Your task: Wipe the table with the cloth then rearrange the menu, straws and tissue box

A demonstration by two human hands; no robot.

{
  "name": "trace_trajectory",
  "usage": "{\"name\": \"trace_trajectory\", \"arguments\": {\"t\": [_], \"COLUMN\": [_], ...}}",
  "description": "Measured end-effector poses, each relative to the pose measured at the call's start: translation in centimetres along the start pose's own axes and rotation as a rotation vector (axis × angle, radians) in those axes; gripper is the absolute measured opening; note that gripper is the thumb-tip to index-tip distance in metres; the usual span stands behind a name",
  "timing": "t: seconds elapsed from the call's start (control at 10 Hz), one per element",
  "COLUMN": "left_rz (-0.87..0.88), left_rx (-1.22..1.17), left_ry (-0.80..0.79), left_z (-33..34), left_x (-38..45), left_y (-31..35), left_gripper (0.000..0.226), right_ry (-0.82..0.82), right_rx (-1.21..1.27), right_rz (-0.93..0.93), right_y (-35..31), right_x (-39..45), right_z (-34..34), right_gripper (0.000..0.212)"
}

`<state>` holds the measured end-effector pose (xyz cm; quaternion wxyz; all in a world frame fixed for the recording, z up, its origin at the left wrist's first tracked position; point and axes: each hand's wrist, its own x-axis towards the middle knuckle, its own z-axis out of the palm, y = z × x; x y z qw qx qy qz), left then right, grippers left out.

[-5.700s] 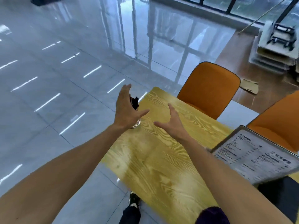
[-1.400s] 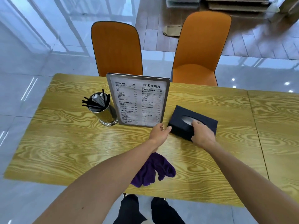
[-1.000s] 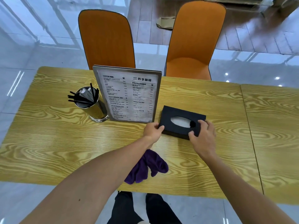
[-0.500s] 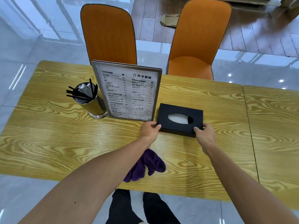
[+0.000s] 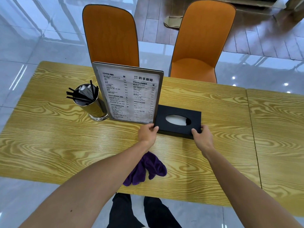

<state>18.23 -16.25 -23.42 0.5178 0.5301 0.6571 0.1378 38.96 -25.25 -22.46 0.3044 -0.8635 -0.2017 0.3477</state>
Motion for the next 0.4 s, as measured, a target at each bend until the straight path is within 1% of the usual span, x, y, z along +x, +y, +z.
{"name": "trace_trajectory", "arguments": {"t": [0.2, 0.3, 0.4], "left_rz": [-0.002, 0.008, 0.059], "left_rx": [0.015, 0.07, 0.179], "left_ry": [-0.044, -0.1, -0.172], "left_z": [-0.5, -1.3, -2.5], "left_x": [0.0, -0.3, -0.9], "left_y": [0.1, 0.3, -0.1], "left_gripper": [0.041, 0.045, 0.05], "right_ry": [0.032, 0.034, 0.141], "right_rx": [-0.008, -0.086, -0.314], "right_rz": [-0.009, 0.0, -0.167], "right_y": [0.2, -0.4, -0.8], "right_x": [-0.1, -1.0, -3.6], "right_z": [0.2, 0.2, 1.3], "right_gripper": [0.038, 0.049, 0.059]}}
